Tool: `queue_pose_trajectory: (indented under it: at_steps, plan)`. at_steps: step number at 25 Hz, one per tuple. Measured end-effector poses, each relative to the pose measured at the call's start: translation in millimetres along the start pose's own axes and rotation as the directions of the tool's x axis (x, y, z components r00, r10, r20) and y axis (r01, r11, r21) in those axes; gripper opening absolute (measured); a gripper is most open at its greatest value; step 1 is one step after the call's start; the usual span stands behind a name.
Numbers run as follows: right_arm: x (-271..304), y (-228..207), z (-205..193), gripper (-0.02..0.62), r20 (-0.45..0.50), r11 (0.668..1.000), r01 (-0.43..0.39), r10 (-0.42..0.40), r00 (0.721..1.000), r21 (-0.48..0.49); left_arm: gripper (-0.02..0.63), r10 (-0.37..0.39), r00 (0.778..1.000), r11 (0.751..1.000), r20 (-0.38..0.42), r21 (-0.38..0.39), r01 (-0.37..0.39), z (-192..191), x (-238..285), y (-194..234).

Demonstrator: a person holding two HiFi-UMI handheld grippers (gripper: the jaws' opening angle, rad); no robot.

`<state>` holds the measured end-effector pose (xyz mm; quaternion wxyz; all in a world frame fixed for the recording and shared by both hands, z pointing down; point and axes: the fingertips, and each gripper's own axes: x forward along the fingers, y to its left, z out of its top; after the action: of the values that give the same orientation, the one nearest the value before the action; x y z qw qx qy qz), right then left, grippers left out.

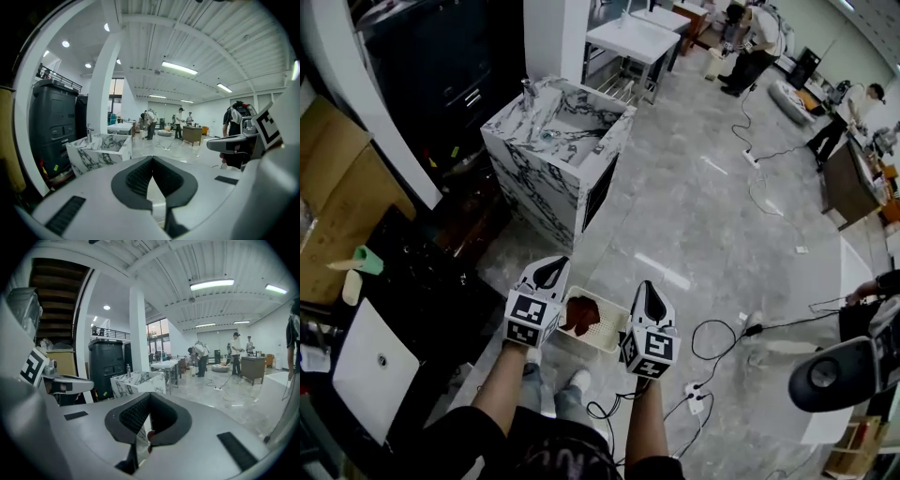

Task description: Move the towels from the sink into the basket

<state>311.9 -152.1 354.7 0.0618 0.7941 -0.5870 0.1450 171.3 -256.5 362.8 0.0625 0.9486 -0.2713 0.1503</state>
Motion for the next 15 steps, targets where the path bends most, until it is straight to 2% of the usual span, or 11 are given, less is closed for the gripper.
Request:
queue_pose_trajectory:
  at_steps: [4, 7, 11, 15]
  plan:
    - [17, 59, 23, 0.014, 0.008, 0.992, -0.126, 0.126, 0.992, -0.028, 0.015, 0.117, 0.993, 0.993, 0.019, -0.003, -0.117, 10, -39, 45]
    - [29, 110, 36, 0.014, 0.024, 0.97, -0.23, 0.232, 0.972, -0.08, 0.015, 0.232, 0.972, 0.972, 0.029, -0.03, -0.231, 8, -80, 87]
    - [35, 188, 38, 0.014, 0.005, 0.908, -0.401, 0.404, 0.915, -0.123, 0.015, 0.402, 0.915, 0.914, 0.03, -0.074, -0.399, -5, -149, 137]
    - [29, 265, 39, 0.014, -0.01, 0.824, -0.539, 0.546, 0.837, -0.175, 0.015, 0.551, 0.834, 0.831, 0.025, -0.108, -0.546, -20, -227, 171]
